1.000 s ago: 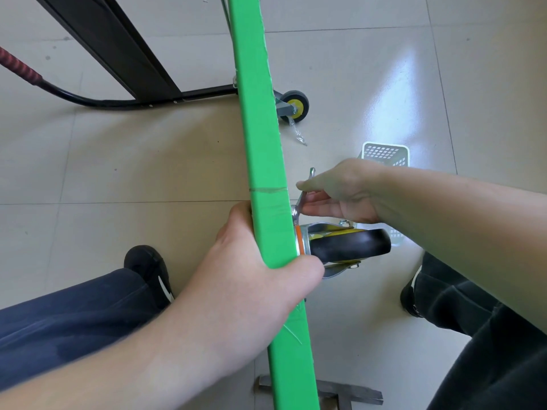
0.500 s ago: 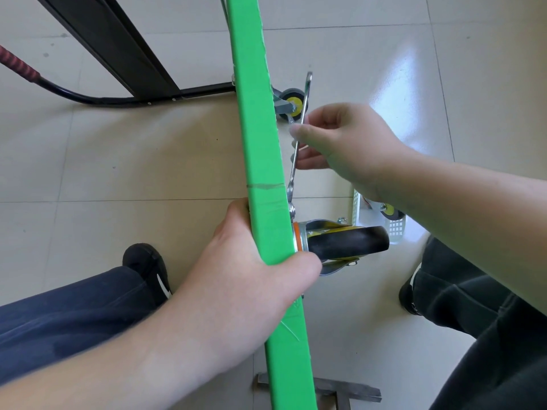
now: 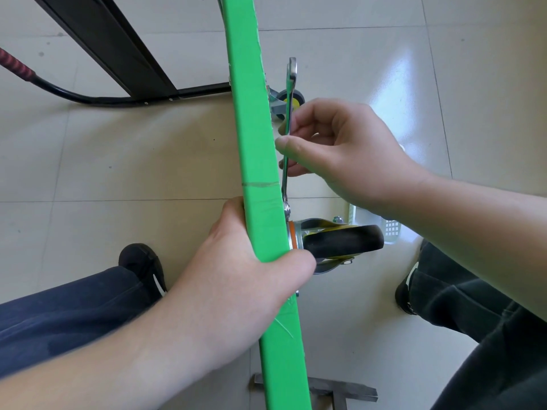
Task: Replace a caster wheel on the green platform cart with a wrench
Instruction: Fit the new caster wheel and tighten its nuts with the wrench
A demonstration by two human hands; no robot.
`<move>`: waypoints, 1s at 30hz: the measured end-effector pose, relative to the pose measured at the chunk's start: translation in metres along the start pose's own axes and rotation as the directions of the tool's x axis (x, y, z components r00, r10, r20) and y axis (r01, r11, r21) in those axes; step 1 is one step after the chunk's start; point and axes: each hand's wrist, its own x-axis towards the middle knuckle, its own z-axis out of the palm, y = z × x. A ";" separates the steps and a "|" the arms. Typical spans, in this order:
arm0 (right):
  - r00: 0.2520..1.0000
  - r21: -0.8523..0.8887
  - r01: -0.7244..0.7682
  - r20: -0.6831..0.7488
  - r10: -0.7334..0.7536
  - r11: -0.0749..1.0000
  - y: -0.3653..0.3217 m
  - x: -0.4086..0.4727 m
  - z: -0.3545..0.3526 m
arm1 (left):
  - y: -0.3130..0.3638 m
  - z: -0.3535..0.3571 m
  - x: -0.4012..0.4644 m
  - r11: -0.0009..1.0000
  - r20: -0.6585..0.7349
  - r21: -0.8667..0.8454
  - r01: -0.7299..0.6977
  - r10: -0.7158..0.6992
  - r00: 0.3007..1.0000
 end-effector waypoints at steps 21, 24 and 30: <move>0.983 0.027 0.165 0.081 -0.166 0.986 -0.005 -0.005 -0.003 | 0.000 0.000 0.000 1.000 -0.005 -0.002 0.007 -0.007 1.000; 0.975 0.025 0.188 0.113 -0.190 0.982 -0.005 -0.010 -0.008 | 0.000 0.000 0.001 1.000 -0.005 -0.004 0.009 -0.009 1.000; 0.966 0.000 0.181 0.186 -0.178 0.983 0.000 -0.020 -0.012 | 0.001 0.000 0.001 1.000 0.003 -0.006 0.014 -0.014 1.000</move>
